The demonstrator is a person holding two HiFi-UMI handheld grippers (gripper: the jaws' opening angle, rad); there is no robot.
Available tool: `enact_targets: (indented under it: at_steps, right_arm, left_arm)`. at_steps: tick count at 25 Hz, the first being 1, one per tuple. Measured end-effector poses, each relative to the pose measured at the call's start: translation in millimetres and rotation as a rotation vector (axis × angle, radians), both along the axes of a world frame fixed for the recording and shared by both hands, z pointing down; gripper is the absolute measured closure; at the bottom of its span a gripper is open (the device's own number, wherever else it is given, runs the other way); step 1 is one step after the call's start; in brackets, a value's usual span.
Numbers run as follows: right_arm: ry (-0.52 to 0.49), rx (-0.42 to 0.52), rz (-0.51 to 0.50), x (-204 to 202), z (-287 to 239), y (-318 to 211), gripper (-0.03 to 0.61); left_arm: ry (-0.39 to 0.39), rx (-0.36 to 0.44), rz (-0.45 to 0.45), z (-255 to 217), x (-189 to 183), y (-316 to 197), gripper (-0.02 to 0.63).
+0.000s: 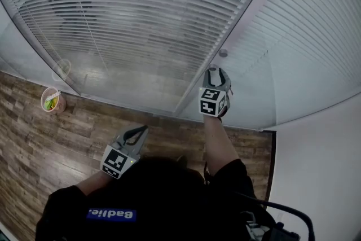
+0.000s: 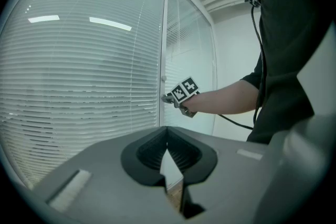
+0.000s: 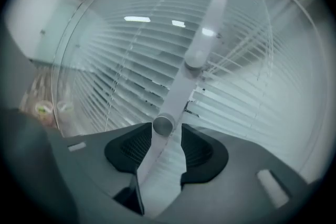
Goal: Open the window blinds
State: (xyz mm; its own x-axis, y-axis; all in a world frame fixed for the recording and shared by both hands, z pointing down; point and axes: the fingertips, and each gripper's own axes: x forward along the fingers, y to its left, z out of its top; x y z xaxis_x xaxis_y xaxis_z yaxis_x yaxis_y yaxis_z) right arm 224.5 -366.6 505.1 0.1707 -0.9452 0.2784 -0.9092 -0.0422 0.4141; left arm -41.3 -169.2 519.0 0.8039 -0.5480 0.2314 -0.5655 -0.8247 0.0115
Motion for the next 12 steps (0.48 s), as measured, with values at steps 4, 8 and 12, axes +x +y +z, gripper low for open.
enact_targets:
  at_steps: [4, 8, 12]
  right_arm:
    - [-0.303, 0.054, 0.024, 4.1, -3.7, 2.5, 0.408]
    - [-0.493, 0.09, 0.03, 2.1, -4.9, 0.0, 0.408]
    - [-0.498, 0.098, 0.055, 2.8, -6.6, -0.8, 0.451]
  left_arm:
    - [0.002, -0.002, 0.003, -4.3, -0.5, 2.2, 0.614]
    - [0.002, 0.001, 0.003, -4.5, -0.5, 3.0, 0.614]
    - [0.003, 0.0, -0.002, -3.4, -2.7, 4.1, 0.614]
